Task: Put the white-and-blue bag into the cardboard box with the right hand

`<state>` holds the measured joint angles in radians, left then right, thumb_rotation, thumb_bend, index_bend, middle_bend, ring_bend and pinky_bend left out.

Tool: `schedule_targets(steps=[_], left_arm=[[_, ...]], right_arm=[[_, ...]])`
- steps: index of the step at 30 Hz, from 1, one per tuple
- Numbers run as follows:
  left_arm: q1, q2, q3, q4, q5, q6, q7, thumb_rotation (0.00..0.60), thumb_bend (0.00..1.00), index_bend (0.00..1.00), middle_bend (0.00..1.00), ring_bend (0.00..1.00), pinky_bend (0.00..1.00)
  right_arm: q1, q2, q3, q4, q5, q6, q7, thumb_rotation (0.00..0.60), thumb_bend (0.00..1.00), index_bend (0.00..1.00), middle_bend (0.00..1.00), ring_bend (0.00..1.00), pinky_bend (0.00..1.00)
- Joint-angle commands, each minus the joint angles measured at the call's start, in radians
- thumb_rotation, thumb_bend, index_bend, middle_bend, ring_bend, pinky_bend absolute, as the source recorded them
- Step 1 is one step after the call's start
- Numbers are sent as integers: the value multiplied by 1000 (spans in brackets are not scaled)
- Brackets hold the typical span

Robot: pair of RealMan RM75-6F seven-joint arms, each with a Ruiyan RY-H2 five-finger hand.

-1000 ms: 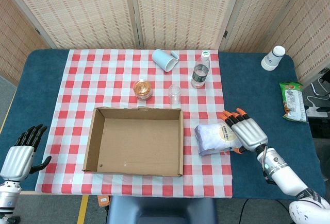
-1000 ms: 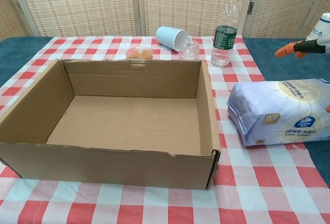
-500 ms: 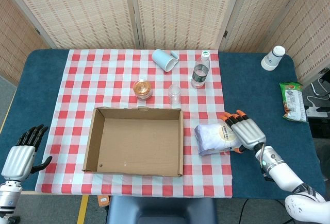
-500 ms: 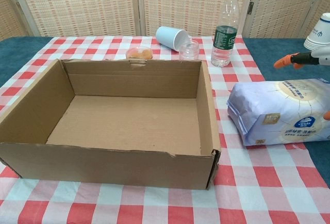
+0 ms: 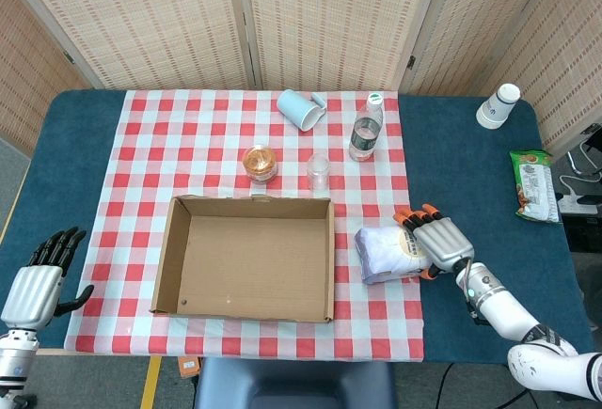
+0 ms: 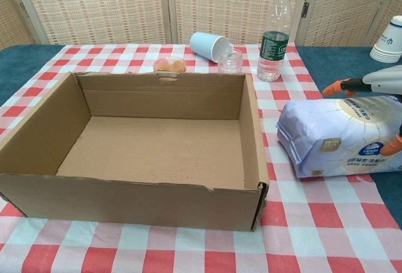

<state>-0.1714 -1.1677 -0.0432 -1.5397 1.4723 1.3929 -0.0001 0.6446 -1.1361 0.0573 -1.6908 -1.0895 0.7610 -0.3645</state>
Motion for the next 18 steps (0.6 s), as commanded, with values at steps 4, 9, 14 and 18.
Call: schedule_targets(steps=[4, 9, 14, 18], left_arm=[[1, 3, 0, -1, 2, 3, -4, 600, 278, 0, 0, 0, 128], [4, 8, -3, -3, 0, 10, -13, 600, 279, 0, 0, 0, 128], [4, 10, -1, -3, 2, 8, -17, 600, 278, 0, 0, 0, 128], [4, 10, -1, -3, 4, 10, -18, 600, 278, 0, 0, 0, 128]], right_arm=[[17, -20, -15, 23, 22, -15, -12, 600, 0, 0, 0, 0, 0], [27, -39, -22, 32, 25, -14, -14, 600, 0, 3, 0, 0, 0], [30, -46, -25, 27, 27, 14, -27, 600, 0, 162, 104, 14, 81], [24, -57, -27, 35, 26, 46, -36, 600, 0, 311, 194, 109, 240]])
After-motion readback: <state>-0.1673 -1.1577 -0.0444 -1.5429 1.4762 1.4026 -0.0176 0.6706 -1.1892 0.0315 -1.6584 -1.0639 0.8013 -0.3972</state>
